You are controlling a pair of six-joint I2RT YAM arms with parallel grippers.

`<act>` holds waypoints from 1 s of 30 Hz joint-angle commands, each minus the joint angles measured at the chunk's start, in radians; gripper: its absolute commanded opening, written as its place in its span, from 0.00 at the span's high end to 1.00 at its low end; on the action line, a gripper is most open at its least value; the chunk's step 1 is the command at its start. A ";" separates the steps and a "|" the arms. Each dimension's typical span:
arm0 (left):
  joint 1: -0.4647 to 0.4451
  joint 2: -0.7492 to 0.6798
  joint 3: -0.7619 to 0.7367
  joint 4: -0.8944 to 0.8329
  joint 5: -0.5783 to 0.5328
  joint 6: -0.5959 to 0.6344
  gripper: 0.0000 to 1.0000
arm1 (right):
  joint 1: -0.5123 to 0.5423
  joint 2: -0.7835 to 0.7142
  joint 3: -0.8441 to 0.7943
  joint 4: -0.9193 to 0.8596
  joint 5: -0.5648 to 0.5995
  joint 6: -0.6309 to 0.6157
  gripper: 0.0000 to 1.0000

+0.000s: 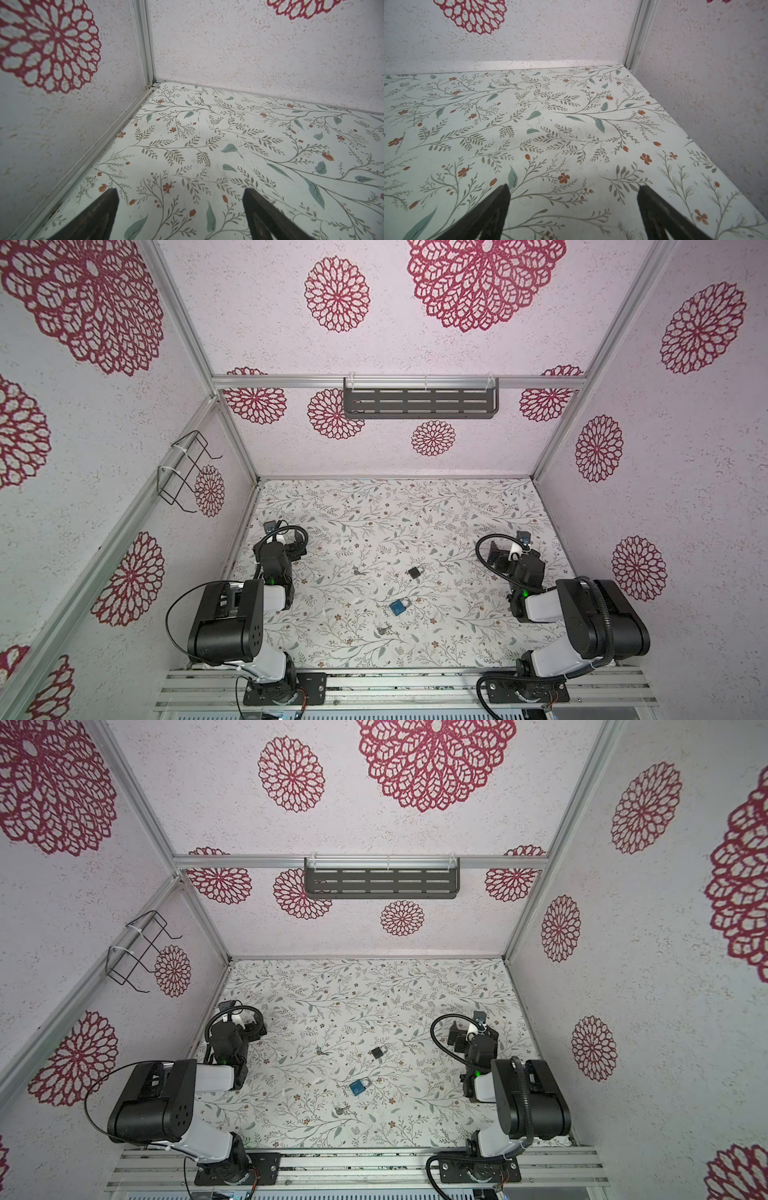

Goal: Unlock with the key

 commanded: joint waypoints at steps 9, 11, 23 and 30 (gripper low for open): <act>0.004 -0.008 0.015 0.007 0.010 0.013 0.03 | 0.001 -0.012 0.005 0.050 0.012 -0.009 0.01; 0.005 -0.008 0.014 0.008 0.010 0.014 0.03 | 0.001 -0.011 0.005 0.050 0.013 -0.009 0.01; 0.004 -0.009 0.013 0.009 0.009 0.014 0.02 | 0.002 -0.012 0.002 0.052 0.017 -0.012 0.01; 0.000 -0.016 0.000 0.025 0.008 0.018 0.02 | 0.007 -0.019 -0.004 0.059 0.032 -0.013 0.01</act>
